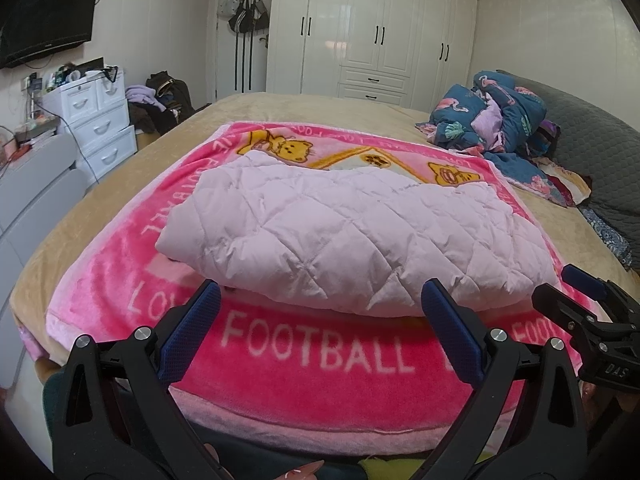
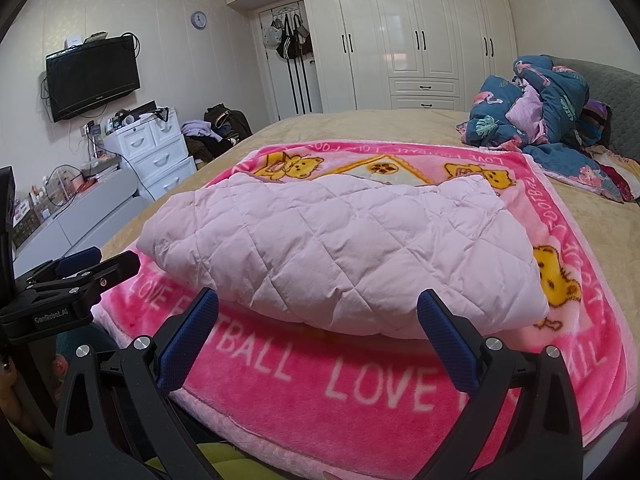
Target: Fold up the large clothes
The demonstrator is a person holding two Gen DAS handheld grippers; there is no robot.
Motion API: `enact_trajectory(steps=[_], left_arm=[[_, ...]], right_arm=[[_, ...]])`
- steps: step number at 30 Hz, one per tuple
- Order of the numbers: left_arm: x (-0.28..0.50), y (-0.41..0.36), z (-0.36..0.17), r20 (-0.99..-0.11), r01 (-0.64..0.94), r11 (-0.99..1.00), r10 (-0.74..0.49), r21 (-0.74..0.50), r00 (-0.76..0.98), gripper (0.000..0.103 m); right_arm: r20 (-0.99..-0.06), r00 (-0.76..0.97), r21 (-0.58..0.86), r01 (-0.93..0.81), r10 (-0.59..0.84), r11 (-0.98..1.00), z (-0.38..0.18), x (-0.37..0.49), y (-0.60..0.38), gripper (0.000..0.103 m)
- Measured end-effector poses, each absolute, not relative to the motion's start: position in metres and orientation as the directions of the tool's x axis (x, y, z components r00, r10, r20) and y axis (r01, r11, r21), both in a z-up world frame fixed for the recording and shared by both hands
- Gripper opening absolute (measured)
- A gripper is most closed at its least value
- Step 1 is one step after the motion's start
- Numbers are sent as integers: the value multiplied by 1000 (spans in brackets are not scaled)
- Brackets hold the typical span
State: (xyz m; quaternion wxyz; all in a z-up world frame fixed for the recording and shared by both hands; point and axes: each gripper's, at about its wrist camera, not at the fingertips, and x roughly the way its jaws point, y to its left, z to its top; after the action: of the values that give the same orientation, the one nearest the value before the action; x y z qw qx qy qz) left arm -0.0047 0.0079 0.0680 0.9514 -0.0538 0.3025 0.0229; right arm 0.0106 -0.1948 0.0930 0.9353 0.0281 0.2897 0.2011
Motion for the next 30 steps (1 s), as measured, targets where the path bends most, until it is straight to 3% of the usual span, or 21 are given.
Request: enact_trajectory(steps=[10,14,17,20,24,26,30], left_arm=[[-3,6,65,-602,-85,994,23,-74,798,94],[7,19,62,-627,-107,991,36,-75,778,94],[32,62,65,-658,-198,979,116,-51,744,94],[63,142,76,-641,-358,933,289,23,711,94],[114,272,70,-617,-567,807,534,167,578,94],[139,329,50,-665,-611,765,565,201,488,94],[172,431,-14,-761,-693,692,557,203,334,94]], right_arm=[[-532,756,170,-346,381,923,92,10,-195,99],[-543,780,185,-251,312,950,88,18,-218,99],[-547,824,193,-48,148,980,75,29,-273,99],[-612,780,187,303,-130,934,39,37,-370,99],[-705,523,89,735,-478,672,-19,0,-518,99],[-709,323,-42,868,-627,495,-41,-36,-583,99],[-800,112,-68,959,-590,275,-86,-106,-673,99]])
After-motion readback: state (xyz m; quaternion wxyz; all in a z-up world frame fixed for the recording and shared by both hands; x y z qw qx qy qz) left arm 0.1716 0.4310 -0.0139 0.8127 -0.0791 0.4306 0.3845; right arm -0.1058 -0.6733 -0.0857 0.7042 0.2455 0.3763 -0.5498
